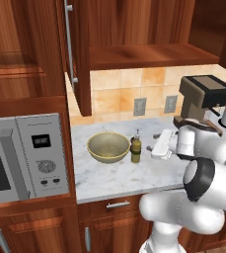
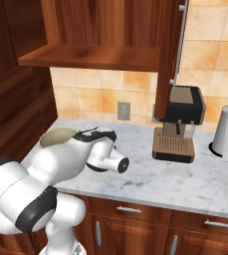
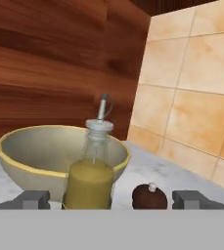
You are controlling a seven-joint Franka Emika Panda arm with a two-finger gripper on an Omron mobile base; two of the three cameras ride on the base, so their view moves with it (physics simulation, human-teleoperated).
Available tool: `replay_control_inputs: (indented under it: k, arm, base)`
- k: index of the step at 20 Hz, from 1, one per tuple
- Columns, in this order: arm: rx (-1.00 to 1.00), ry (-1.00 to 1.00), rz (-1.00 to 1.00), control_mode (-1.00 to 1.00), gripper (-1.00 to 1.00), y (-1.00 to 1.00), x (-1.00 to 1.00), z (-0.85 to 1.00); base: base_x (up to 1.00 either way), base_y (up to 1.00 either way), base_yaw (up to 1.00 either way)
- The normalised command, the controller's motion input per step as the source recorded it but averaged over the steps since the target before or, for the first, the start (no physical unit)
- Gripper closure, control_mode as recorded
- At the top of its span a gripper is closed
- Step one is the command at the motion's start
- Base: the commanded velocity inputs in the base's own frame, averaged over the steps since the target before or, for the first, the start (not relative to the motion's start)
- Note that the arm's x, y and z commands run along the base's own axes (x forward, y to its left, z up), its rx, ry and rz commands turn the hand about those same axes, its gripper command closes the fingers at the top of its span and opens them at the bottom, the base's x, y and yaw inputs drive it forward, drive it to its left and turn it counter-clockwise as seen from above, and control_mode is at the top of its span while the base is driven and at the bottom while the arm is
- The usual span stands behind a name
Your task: Retrieve the bottle and the shaker from the cabinet and place them next to the mixing bowl on the counter. Then add garlic from the fridge to the mixing bowl.
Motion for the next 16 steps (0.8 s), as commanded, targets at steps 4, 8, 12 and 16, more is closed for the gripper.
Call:
replay_control_inputs:
  k: [4,8,12,16]
  arm:
    - [0.01,0.32,-0.24,-1.00,-1.00,-0.09,0.00,0.57]
    - [-0.04,0.63,-0.30,-1.00,-1.00,0.00,0.00,0.58]
    - [-0.07,0.62,-0.30,-1.00,-1.00,0.00,0.00,0.63]
    - [-0.01,0.25,-0.23,-1.00,-1.00,-0.05,-0.14,0.73]
  base:
    - [0.00,0.00,0.00]
    - [0.00,0.00,0.00]
    - [0.00,0.00,0.00]
    - [0.00,0.00,0.00]
